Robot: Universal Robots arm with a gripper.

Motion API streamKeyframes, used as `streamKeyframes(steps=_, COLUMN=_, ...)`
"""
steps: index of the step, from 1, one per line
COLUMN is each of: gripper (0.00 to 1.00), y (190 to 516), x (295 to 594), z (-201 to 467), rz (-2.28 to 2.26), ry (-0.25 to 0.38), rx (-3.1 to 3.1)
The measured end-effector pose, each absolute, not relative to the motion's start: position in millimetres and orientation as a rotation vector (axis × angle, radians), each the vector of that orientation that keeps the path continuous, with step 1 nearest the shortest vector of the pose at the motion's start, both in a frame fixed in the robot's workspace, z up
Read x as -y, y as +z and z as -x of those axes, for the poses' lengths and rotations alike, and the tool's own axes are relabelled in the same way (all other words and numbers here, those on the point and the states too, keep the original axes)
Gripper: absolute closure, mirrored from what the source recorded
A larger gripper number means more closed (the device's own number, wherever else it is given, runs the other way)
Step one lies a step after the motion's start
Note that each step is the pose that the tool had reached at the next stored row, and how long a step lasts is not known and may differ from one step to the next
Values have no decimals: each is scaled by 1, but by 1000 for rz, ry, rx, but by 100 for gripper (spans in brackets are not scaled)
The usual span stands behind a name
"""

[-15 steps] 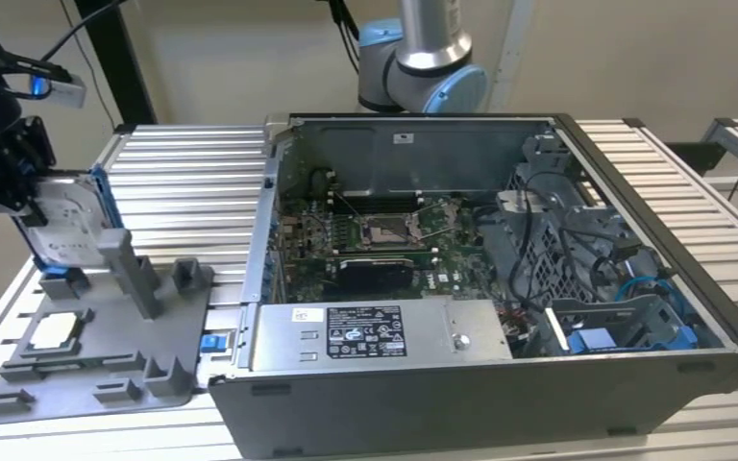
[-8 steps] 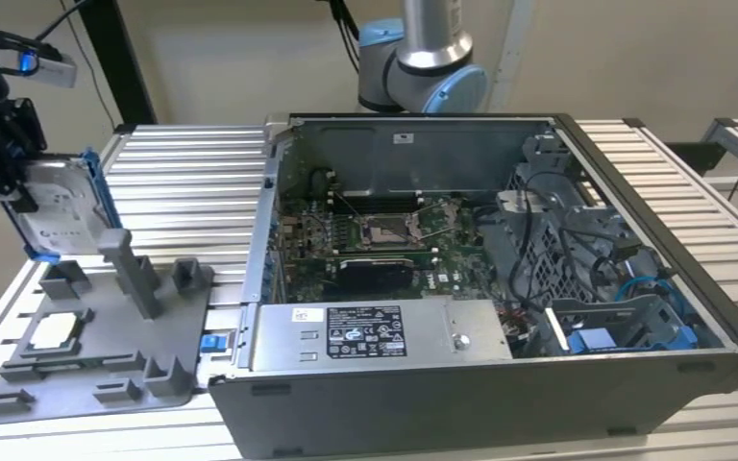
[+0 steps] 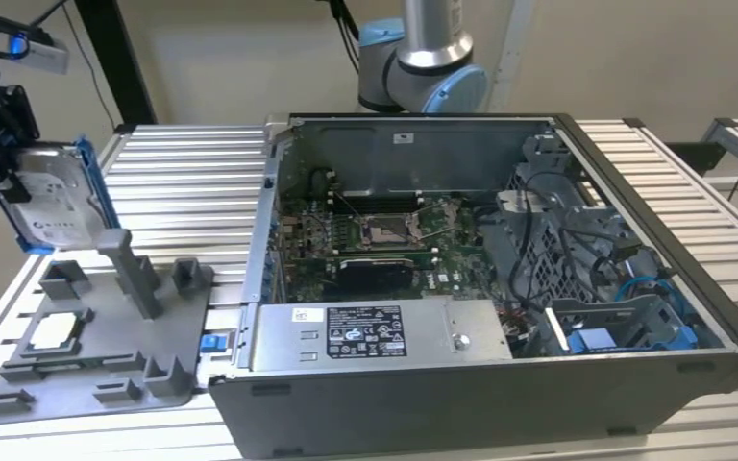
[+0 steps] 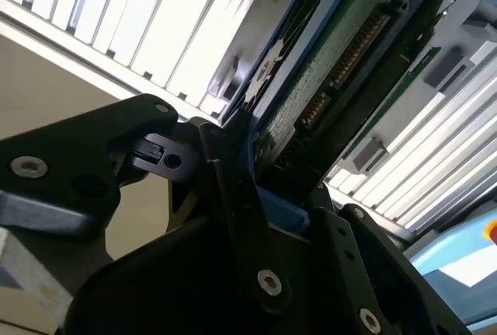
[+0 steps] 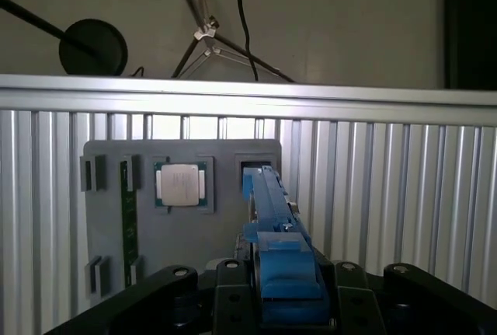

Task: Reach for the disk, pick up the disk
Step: 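Pick up the disk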

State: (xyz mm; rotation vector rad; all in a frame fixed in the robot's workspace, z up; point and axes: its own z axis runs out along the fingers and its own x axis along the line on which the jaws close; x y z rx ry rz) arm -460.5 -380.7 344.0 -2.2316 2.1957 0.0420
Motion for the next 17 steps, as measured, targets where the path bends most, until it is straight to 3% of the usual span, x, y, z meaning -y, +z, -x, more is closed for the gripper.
streamKeyframes(steps=17, gripper=100, y=360, x=381, z=467, rz=2220, ry=16, rx=-2184)
